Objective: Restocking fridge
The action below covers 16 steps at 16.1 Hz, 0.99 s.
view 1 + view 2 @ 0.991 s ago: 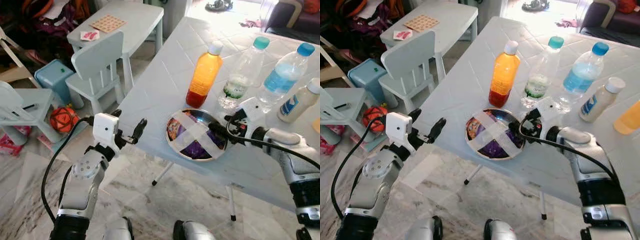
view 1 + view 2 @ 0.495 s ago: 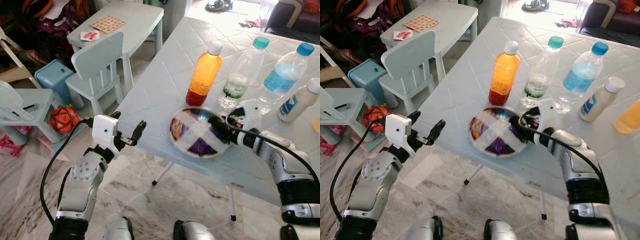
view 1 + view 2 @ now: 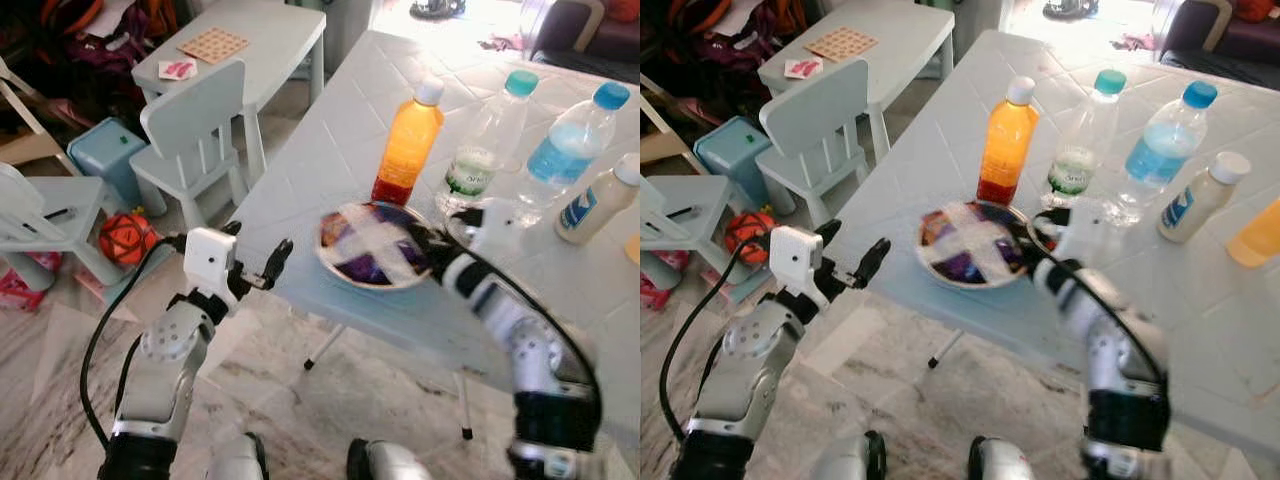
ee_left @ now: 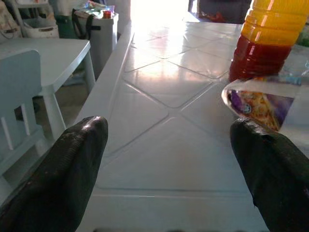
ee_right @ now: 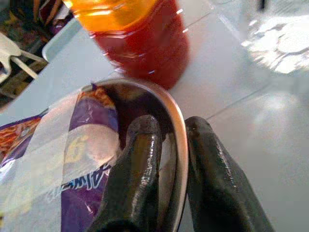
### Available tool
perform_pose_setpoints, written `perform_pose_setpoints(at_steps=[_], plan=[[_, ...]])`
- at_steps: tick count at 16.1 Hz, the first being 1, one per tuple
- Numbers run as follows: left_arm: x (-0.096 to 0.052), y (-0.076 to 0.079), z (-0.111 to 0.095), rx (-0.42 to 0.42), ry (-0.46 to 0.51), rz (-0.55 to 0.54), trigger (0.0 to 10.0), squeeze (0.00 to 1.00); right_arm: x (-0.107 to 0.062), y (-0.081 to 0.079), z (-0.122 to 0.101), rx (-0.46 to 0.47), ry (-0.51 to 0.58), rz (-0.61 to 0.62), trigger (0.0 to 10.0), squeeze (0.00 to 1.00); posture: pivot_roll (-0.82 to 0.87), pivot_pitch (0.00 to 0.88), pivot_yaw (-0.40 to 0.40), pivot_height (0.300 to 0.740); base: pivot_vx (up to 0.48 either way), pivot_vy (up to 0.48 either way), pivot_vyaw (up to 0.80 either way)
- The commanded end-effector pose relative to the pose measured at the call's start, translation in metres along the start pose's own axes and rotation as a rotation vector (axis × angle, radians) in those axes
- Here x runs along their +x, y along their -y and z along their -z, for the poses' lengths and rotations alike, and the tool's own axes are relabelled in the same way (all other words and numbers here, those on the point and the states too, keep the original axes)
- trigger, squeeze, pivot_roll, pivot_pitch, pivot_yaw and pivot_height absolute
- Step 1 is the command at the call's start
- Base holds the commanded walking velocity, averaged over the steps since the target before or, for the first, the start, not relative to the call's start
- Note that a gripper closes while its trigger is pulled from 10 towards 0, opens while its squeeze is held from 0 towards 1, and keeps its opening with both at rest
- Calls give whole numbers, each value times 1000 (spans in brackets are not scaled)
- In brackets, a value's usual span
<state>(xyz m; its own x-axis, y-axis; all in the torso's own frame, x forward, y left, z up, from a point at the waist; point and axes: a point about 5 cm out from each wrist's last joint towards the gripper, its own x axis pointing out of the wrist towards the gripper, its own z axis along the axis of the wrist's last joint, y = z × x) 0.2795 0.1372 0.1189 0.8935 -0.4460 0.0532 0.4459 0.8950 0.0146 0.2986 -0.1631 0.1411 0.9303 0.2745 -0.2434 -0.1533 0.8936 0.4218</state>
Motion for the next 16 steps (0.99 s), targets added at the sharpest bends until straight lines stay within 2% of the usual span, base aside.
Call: perform_pose_setpoints(at_steps=[1,3,5,6,7,11,12,13,14,16], plan=[[1,1,0,8,-2,11,10000,0,-5,-3,-2,17,15,19,0,0,-3,147,1,740,0,0,0],[1,1,0,7,-1,8,10000,0,-12,-11,4,87,20,74,0,0,-4,146,-1,740,0,0,0],[1,0,0,8,0,4,10000,0,-20,-18,15,152,-23,103,0,0,-6,143,-3,740,0,0,0],[2,-1,0,8,2,1,10000,0,-26,-27,19,190,-37,98,0,0,-9,141,-5,740,0,0,0],[3,-1,0,7,5,1,10000,0,-30,-31,23,195,-44,105,0,0,-9,141,-5,740,0,0,0],[4,1,0,2,11,7,10000,0,-34,-27,16,211,-2,171,0,0,-18,139,-3,740,0,0,0],[4,1,-1,0,16,7,10000,0,-35,-26,12,191,18,181,1647,0,-20,138,-4,740,0,0,0],[4,1,-1,2,15,6,10000,0,-36,-22,12,195,22,210,4784,0,-17,138,-5,740,0,0,0],[4,1,-1,2,17,5,10000,0,-40,-15,13,197,26,250,8392,0,-17,138,-5,740,0,0,0],[4,1,-1,1,18,5,10000,0,-44,-11,14,193,28,271,7490,0,-18,140,-5,740,0,0,0]])
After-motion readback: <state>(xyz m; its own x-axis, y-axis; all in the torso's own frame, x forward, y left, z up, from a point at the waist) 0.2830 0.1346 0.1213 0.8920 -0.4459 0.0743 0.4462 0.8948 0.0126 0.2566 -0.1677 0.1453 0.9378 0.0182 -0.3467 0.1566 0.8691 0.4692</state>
